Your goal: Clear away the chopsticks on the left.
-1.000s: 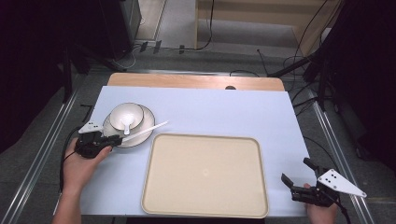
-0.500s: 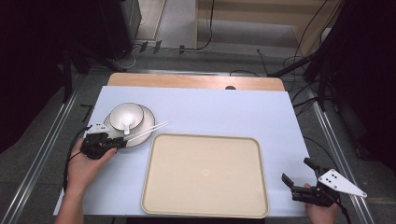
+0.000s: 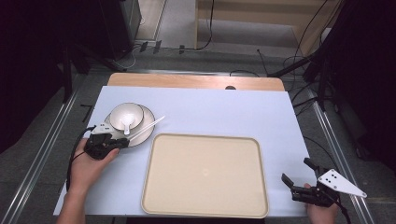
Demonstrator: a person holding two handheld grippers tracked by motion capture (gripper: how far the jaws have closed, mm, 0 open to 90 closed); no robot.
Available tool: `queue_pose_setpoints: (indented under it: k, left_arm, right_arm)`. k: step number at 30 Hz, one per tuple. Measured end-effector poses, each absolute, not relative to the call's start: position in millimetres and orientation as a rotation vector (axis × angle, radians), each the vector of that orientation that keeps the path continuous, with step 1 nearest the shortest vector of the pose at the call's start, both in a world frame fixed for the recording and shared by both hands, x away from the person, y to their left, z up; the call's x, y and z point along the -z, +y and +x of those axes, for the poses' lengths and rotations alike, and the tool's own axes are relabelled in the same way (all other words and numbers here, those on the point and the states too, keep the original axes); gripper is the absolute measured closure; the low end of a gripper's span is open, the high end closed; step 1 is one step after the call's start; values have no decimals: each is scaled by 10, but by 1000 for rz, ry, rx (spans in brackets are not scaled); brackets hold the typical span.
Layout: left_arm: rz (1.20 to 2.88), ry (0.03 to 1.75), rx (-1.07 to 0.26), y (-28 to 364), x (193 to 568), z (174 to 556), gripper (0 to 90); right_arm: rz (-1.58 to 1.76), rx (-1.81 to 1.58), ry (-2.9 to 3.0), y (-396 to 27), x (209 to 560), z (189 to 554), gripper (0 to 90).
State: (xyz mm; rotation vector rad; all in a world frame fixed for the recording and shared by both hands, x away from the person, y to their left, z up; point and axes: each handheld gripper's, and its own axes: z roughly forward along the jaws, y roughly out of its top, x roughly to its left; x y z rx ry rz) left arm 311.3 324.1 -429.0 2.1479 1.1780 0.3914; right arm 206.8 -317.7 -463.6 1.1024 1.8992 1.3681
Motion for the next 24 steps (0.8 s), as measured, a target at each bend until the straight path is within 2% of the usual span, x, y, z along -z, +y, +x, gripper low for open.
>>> queue_pose_setpoints:
  k: [4,24]
  left_arm:
    - [2150,1175,-391,3213,4286,3105,852]
    - [2120,1178,-358,3187,4220,3052,858]
  right_arm:
    - [1101,-1362,1893,-3177,4633,2063,2]
    - [1105,-1362,1887,-3185,4637,2063,2]
